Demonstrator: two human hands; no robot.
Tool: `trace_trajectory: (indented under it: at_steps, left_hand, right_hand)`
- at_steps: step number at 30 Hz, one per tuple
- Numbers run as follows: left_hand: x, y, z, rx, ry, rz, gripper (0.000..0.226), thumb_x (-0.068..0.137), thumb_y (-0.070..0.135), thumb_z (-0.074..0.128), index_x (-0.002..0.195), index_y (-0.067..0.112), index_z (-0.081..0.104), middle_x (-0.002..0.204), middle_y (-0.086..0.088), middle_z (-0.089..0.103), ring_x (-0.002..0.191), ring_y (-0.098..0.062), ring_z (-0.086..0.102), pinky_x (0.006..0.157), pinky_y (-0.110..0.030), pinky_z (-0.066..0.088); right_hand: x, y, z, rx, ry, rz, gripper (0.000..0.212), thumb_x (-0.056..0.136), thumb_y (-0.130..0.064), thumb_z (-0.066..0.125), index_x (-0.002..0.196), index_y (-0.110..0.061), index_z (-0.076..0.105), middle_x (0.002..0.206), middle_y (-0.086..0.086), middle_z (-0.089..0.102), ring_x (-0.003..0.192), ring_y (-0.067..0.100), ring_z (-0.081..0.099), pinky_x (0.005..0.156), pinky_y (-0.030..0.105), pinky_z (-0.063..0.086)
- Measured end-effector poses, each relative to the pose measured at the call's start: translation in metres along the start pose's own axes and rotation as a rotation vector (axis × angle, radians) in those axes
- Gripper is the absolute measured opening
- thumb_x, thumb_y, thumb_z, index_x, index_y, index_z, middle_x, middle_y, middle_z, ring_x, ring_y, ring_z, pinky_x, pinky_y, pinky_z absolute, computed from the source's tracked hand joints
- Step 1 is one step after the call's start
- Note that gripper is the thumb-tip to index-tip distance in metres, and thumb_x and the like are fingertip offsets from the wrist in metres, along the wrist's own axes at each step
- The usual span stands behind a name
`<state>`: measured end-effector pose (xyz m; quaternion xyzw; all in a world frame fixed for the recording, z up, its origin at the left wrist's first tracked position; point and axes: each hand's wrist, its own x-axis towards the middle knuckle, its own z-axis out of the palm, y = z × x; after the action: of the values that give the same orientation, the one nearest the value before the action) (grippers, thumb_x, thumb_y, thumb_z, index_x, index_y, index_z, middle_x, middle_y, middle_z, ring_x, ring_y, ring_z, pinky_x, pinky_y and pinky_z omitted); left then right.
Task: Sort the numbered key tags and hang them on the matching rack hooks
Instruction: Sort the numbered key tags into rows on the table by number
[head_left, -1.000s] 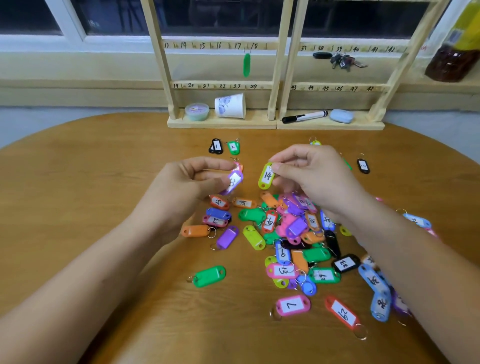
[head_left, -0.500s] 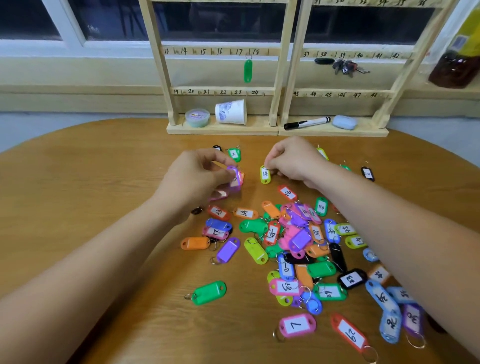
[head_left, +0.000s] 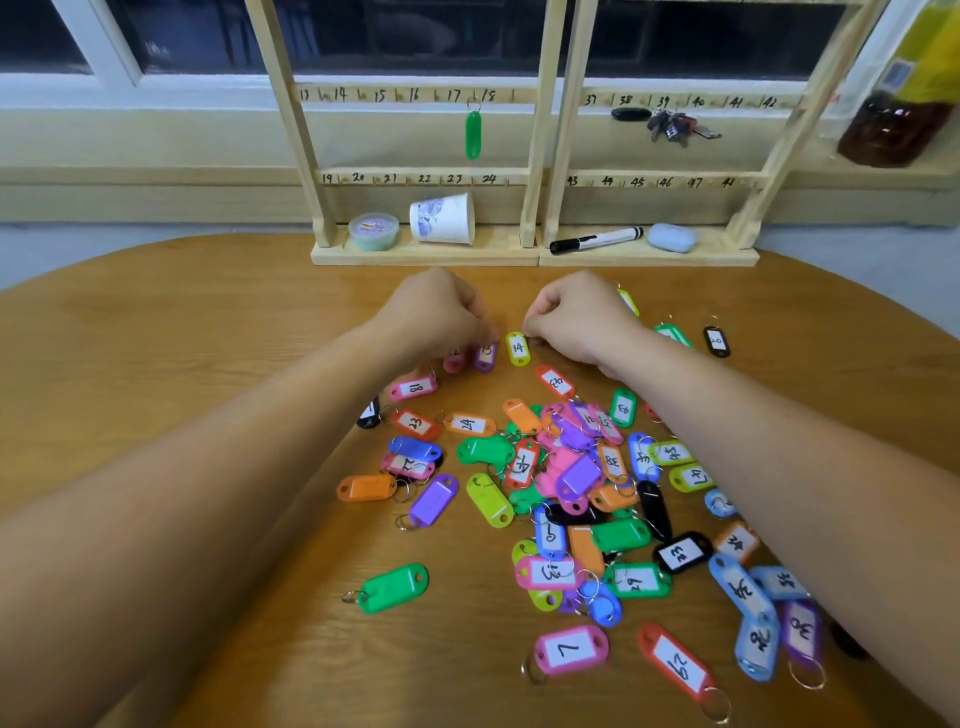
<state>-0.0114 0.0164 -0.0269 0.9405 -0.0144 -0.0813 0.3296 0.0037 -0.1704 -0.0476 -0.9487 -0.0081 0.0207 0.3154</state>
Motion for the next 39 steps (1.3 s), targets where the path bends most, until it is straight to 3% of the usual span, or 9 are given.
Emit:
trace_trajectory:
  at_steps: [4,8,11,15,18,23,28,35,39]
  left_hand:
    - [0.004,0.000,0.006,0.036,0.016,0.012,0.016,0.090,0.036,0.085,0.086,0.021,0.079,0.077,0.000,0.077,0.060,-0.014,0.067,0.044,-0.020,0.042]
    - [0.005,-0.003,0.011,0.095,0.031,0.045,0.016,0.090,0.034,0.084,0.087,0.019,0.077,0.074,-0.001,0.076,0.056,-0.016,0.069,0.052,-0.026,0.052]
    - [0.003,-0.006,0.013,0.135,0.073,0.086,0.018,0.088,0.034,0.086,0.090,0.021,0.074,0.082,0.001,0.076,0.060,-0.016,0.071,0.066,-0.034,0.063]
    - [-0.016,-0.004,0.002,0.151,0.201,0.202,0.019,0.088,0.036,0.083,0.100,0.026,0.072,0.092,0.009,0.066,0.078,-0.014,0.065,0.057,-0.018,0.041]
    - [-0.054,-0.008,-0.007,0.117,0.241,0.284,0.016,0.089,0.033,0.082,0.100,0.027,0.073,0.094,0.010,0.067,0.075,-0.007,0.059,0.060,-0.016,0.042]
    - [-0.126,-0.033,-0.010,0.093,0.255,0.281,0.014,0.088,0.034,0.083,0.099,0.031,0.074,0.087,0.014,0.070,0.084,0.001,0.060,0.066,-0.007,0.038]
    - [-0.183,-0.056,-0.004,0.057,0.206,0.224,0.017,0.086,0.038,0.085,0.099,0.036,0.074,0.086,0.014,0.070,0.083,-0.003,0.063,0.070,-0.018,0.046]
    - [-0.238,-0.077,0.013,0.063,0.129,0.209,0.020,0.084,0.048,0.084,0.100,0.042,0.075,0.098,0.015,0.068,0.092,-0.001,0.064,0.078,-0.017,0.048]
    - [-0.252,-0.081,0.018,0.071,0.130,0.197,0.021,0.087,0.048,0.081,0.106,0.044,0.075,0.109,0.018,0.068,0.100,0.000,0.065,0.085,-0.020,0.051]
  right_hand:
    - [-0.004,0.001,-0.004,-0.028,0.027,-0.049,0.015,0.090,-0.016,0.070,0.081,-0.022,0.080,0.084,-0.008,0.076,0.088,0.012,0.069,0.074,0.030,0.053]
    - [-0.014,0.005,-0.013,-0.062,0.076,-0.105,0.014,0.092,-0.019,0.068,0.082,-0.023,0.077,0.077,-0.011,0.070,0.083,0.011,0.065,0.062,0.022,0.042]
    - [-0.034,0.009,-0.024,-0.064,0.082,-0.137,0.012,0.093,-0.021,0.069,0.085,-0.023,0.077,0.076,-0.011,0.070,0.079,0.009,0.065,0.062,0.019,0.042]
    - [-0.076,0.005,-0.035,-0.047,0.072,-0.215,0.009,0.091,-0.023,0.071,0.085,-0.026,0.076,0.077,-0.011,0.071,0.071,0.001,0.064,0.064,0.018,0.047]
    - [-0.115,0.003,-0.035,0.003,0.034,-0.281,0.009,0.090,-0.022,0.072,0.085,-0.029,0.075,0.074,-0.017,0.069,0.067,0.000,0.062,0.058,0.012,0.041]
    - [-0.177,0.003,-0.027,0.020,-0.007,-0.373,0.009,0.091,-0.018,0.075,0.090,-0.027,0.076,0.083,-0.015,0.064,0.080,-0.005,0.058,0.069,0.009,0.038]
    - [-0.222,0.017,-0.015,-0.005,0.048,-0.394,0.012,0.090,-0.015,0.079,0.091,-0.026,0.075,0.083,-0.016,0.060,0.088,-0.001,0.055,0.076,0.009,0.037]
    - [-0.278,0.041,-0.009,-0.090,0.018,-0.398,0.014,0.088,-0.027,0.082,0.099,-0.033,0.076,0.098,-0.017,0.058,0.100,0.010,0.052,0.090,0.031,0.041]
    - [-0.292,0.050,-0.002,-0.127,-0.001,-0.389,0.015,0.091,-0.037,0.080,0.105,-0.035,0.076,0.101,-0.019,0.054,0.101,0.010,0.049,0.092,0.034,0.039]
